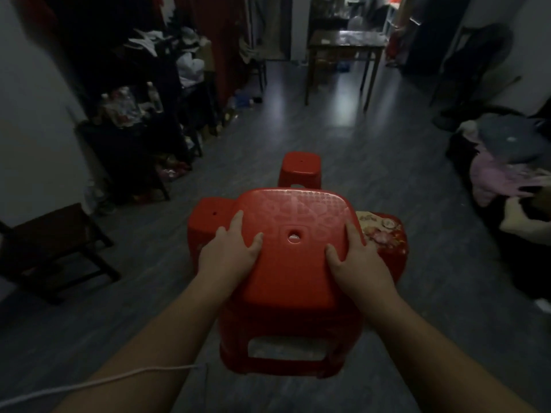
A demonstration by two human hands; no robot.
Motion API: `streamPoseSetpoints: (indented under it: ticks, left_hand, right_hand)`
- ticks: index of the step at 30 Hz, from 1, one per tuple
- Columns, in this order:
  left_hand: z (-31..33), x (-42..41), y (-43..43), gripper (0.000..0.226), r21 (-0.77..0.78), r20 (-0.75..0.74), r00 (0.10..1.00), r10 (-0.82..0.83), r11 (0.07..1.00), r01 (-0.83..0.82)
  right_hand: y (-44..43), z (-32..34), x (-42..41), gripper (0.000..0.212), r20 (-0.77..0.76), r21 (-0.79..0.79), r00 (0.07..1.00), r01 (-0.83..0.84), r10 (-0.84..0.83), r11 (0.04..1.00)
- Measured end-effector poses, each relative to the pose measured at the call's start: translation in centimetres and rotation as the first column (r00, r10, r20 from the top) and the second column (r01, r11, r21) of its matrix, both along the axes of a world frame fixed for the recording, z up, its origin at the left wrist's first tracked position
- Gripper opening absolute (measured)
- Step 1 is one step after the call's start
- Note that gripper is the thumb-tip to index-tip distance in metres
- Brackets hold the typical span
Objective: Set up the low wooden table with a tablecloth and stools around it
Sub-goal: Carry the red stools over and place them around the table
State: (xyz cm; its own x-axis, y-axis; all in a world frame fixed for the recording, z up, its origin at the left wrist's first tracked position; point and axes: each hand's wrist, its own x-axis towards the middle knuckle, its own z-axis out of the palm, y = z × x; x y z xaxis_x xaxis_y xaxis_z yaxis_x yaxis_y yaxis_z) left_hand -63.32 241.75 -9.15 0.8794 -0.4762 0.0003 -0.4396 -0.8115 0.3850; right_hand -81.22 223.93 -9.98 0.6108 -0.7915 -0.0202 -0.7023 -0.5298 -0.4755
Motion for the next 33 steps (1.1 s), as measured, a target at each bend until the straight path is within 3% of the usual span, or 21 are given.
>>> streamPoseSetpoints:
  ticks: [11, 18, 23, 33]
  left_hand:
    - [-6.2, 2.6, -0.8, 0.074, 0.033, -0.053, 0.998, -0.039, 0.999, 0.041]
    - [-14.8, 6.0, 0.0, 0.074, 0.014, -0.171, 0.981, -0.094, 0.995, 0.098]
    - [-23.8, 7.3, 0.8, 0.072, 0.01, -0.254, 0.96, -0.118, 0.992, 0.124]
    - [-49.0, 6.9, 2.0, 0.076, -0.001, -0.408, 0.909, -0.084, 0.996, 0.092]
  right_hand:
    - [0.2, -5.9, 1.9, 0.075, -0.064, 0.075, 0.997, 0.045, -0.04, 0.996]
    - [2.4, -13.4, 5.2, 0.074, -0.083, 0.163, 0.987, 0.147, -0.135, 0.976]
    - [4.2, -22.1, 6.5, 0.076, -0.076, 0.249, 0.981, 0.191, -0.178, 0.949]
    - [4.4, -47.8, 6.3, 0.08, -0.029, 0.364, 0.979, 0.2, -0.204, 0.909]
